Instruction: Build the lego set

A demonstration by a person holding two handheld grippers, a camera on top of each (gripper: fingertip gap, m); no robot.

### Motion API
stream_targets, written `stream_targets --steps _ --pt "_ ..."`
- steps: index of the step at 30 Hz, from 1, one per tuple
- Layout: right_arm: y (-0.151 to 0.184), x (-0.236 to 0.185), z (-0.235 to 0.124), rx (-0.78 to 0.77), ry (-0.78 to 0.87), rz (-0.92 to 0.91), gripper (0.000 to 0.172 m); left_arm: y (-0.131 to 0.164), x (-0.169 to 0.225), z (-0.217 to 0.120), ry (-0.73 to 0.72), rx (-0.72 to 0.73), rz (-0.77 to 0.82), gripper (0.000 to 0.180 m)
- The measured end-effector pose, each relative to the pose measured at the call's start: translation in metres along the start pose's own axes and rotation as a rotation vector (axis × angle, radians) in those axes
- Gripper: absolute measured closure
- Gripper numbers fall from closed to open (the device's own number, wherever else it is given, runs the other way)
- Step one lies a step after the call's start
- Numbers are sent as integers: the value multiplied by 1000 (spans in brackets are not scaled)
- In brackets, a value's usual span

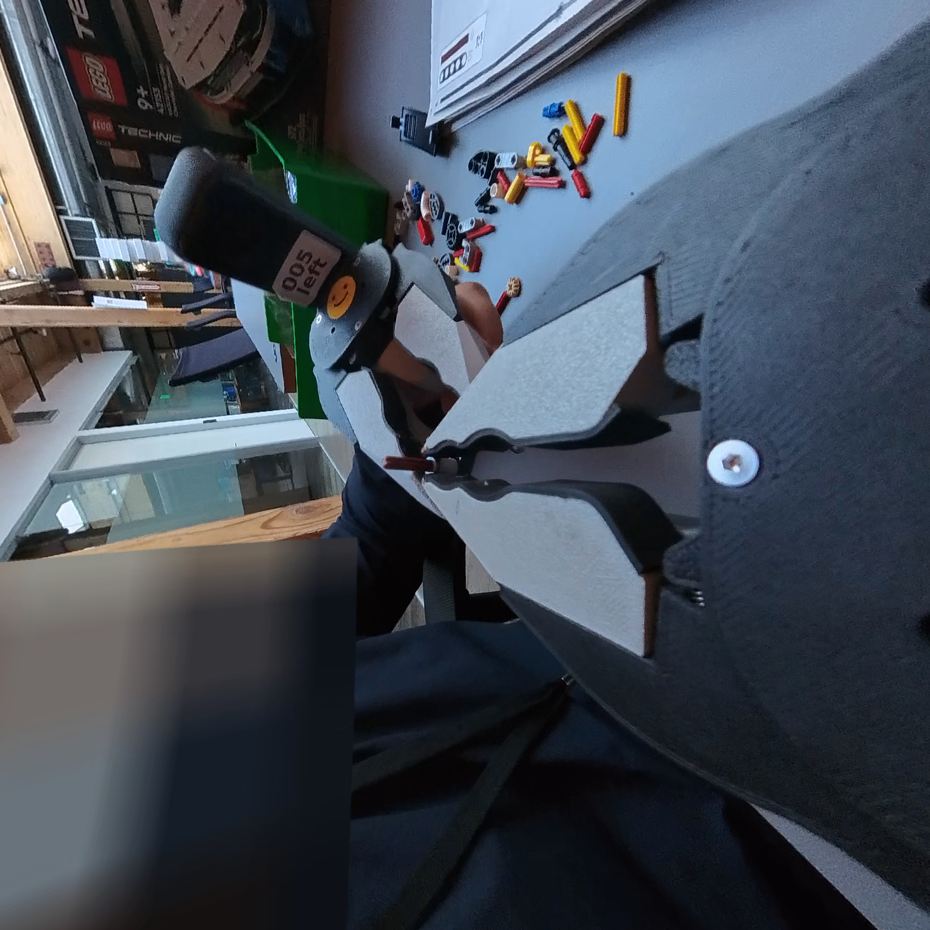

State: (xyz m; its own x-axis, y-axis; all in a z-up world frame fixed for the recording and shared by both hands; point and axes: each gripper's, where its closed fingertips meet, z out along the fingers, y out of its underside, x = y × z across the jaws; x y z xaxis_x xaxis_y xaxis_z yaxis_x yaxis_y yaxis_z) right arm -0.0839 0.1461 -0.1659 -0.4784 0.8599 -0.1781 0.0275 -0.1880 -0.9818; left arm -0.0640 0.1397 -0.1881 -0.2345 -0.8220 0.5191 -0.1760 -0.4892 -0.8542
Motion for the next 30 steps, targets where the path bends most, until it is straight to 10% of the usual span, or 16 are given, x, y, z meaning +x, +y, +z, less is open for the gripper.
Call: stream_targets --steps 15,19,30 --pt "4 11 -9 -20 42 31 169 0 -11 -5 -112 -6 80 175" --pt "10 47 -22 -60 274 95 135 -3 -47 -22 -418 -51 208 176" --pt "10 83 -35 -100 693 6 136 -26 -82 -51 -937 -98 508 176"
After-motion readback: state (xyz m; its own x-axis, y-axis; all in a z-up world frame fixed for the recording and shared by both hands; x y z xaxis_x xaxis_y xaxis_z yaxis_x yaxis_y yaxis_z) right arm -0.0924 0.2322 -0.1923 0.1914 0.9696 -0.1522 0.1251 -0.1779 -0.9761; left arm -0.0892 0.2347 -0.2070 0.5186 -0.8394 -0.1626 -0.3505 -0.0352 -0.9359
